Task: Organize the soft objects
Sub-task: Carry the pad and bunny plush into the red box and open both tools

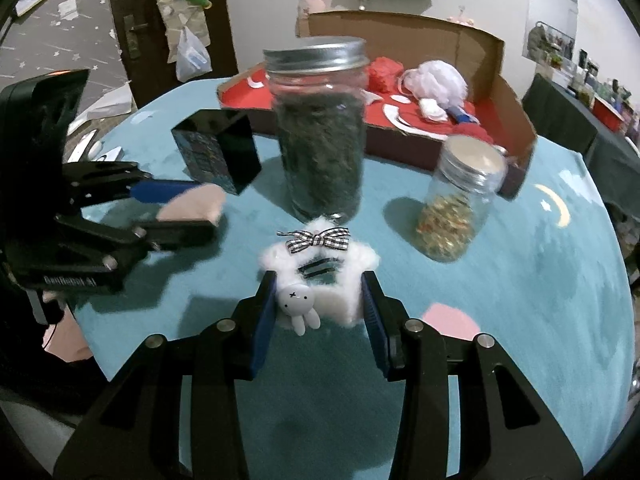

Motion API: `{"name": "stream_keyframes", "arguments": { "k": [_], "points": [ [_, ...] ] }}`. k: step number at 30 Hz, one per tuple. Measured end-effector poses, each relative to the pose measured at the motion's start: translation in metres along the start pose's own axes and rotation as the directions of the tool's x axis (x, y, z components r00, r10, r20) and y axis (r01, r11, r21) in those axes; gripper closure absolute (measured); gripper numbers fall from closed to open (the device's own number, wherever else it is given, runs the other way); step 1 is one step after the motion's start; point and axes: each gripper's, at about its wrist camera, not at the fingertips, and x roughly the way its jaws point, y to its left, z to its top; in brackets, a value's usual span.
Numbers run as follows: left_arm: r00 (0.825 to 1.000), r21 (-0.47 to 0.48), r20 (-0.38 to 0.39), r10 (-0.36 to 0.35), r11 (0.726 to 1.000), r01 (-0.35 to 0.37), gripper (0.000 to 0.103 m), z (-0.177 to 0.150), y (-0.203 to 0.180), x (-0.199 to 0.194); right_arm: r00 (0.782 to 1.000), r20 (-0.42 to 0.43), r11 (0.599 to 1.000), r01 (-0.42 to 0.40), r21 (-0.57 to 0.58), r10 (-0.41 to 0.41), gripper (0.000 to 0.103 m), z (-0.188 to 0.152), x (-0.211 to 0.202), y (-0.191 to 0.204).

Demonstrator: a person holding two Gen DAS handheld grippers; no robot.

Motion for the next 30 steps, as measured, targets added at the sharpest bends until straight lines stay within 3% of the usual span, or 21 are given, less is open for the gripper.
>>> {"name": "stream_keyframes", "arguments": {
  "k": [15, 21, 30],
  "points": [
    [0.988, -0.089, -0.033, 0.154, 0.984, -0.156, 0.056, -0.024, 0.074, -0.020, 0.994, -0.023, 0.989, 0.109, 0.104, -0.107, 0.064, -0.019, -0.013, -0.059],
    [0.982, -0.058, -0.021, 0.190, 0.980, -0.191, 0.056, -0.013, 0.099, -0.014, 0.989, -0.013, 0.985, 0.150, 0.087, -0.150, 0.064, -0.016, -0.012, -0.078],
    [0.984, 0.025, -0.007, 0.176, 0.984, -0.175, 0.056, 0.007, 0.116, -0.004, 0.977, 0.004, 0.977, 0.215, -0.003, -0.215, 0.064, 0.002, -0.003, -0.100]
  ]
}}
